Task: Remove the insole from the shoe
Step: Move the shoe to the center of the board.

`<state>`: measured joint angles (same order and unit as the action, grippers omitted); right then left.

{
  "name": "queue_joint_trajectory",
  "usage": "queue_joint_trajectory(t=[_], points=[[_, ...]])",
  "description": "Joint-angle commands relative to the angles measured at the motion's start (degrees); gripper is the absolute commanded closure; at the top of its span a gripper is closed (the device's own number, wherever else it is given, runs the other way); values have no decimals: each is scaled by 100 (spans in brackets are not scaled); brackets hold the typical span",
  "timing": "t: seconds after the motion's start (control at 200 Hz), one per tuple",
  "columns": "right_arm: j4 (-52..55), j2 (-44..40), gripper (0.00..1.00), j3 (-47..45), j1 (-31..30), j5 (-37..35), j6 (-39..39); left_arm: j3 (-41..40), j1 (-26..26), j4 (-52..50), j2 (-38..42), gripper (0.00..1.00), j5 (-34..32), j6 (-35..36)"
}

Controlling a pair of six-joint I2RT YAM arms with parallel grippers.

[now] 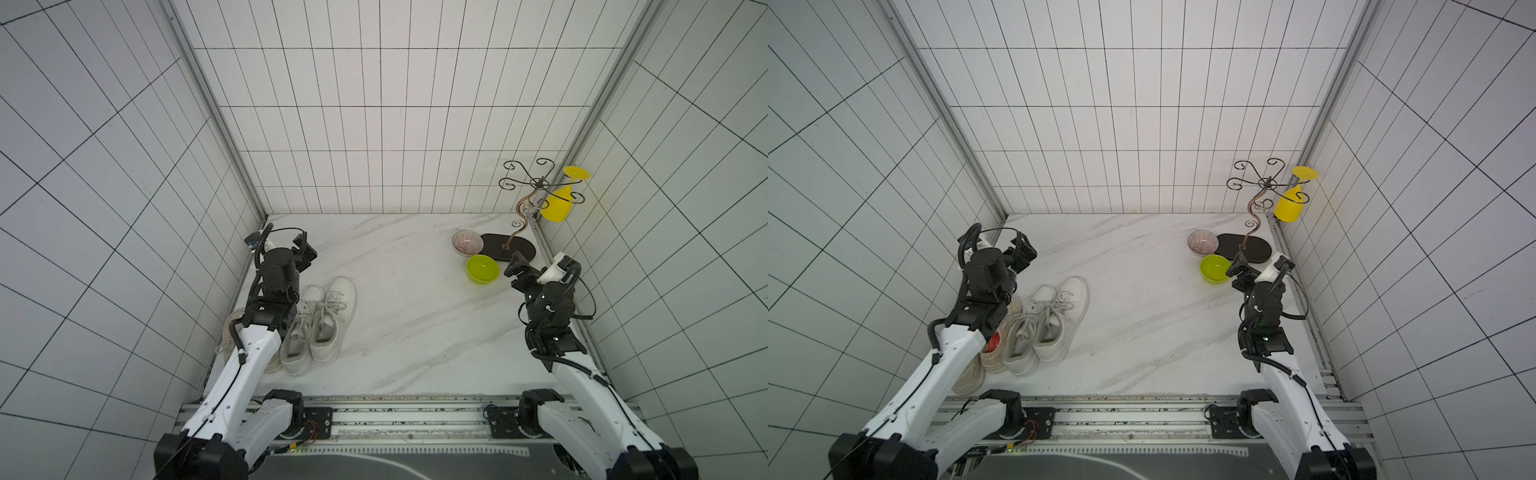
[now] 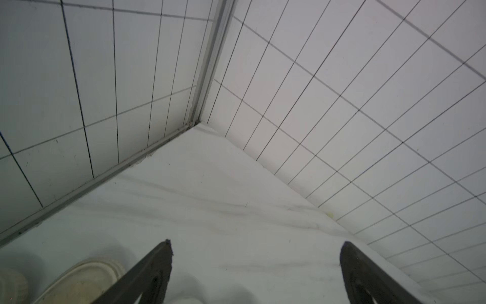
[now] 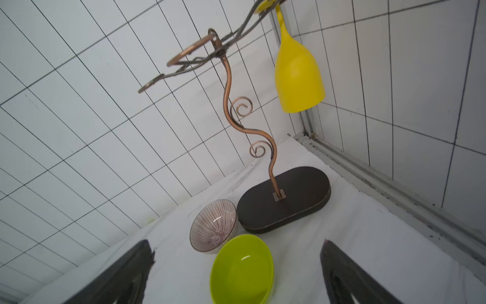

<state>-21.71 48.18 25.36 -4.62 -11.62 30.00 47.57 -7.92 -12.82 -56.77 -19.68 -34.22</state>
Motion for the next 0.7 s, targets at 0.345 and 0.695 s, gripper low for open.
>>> queue_joint_trajectory(t=[0.345, 0.695], points=[[3081, 15, 1, 900, -833, 1386, -65, 919, -2964, -5204, 351, 3, -991, -1335], [3300, 212, 0, 854, -1499, 1211, -72, 233, -3678, -4912, -380, 10, -124, -1528]])
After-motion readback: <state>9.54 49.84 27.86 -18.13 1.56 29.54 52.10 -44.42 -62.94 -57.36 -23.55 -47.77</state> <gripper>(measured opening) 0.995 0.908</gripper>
